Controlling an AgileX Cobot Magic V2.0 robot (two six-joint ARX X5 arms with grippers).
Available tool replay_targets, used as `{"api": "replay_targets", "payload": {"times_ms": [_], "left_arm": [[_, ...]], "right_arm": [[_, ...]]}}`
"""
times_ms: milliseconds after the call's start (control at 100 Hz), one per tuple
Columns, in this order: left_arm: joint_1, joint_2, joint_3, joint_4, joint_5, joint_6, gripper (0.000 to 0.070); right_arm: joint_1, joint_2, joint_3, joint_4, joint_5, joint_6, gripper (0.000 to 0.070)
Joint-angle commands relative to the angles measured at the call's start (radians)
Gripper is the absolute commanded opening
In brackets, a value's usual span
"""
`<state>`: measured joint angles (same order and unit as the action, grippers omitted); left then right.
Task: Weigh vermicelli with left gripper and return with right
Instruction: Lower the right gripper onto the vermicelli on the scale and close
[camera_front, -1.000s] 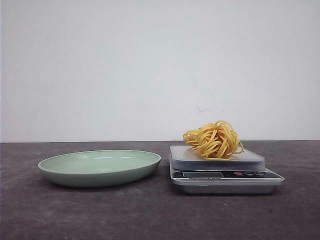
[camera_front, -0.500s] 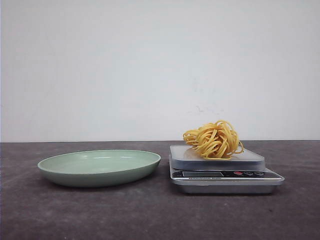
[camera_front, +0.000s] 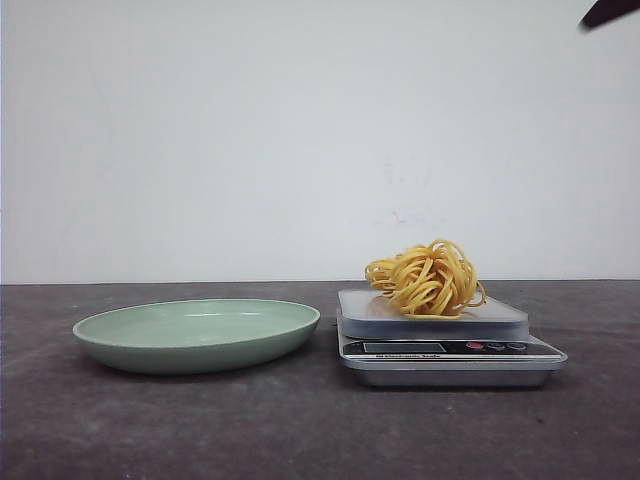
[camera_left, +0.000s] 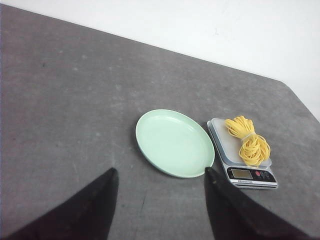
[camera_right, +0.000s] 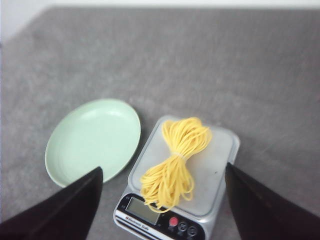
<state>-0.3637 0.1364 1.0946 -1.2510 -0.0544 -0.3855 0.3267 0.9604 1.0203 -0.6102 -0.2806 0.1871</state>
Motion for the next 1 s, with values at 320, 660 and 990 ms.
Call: {"api": "replay_targets", "payload": {"times_ms": [320, 660, 990], "left_arm": [[-0.001, 0.000, 0.010, 0.024, -0.003, 0.014, 0.0309], [-0.001, 0.000, 0.010, 0.000, -0.016, 0.014, 0.0309], [-0.001, 0.000, 0.010, -0.015, -0.016, 0.014, 0.0309]], "right_arm": [[0.088, 0.415, 0.158, 0.031, 0.084, 0.023, 0.0493], [0.096, 0.636, 0.208, 0.034, 0.099, 0.040, 0.0493], [0.111, 0.721, 0.209, 0.042, 0.099, 0.050, 0.0492]]}}
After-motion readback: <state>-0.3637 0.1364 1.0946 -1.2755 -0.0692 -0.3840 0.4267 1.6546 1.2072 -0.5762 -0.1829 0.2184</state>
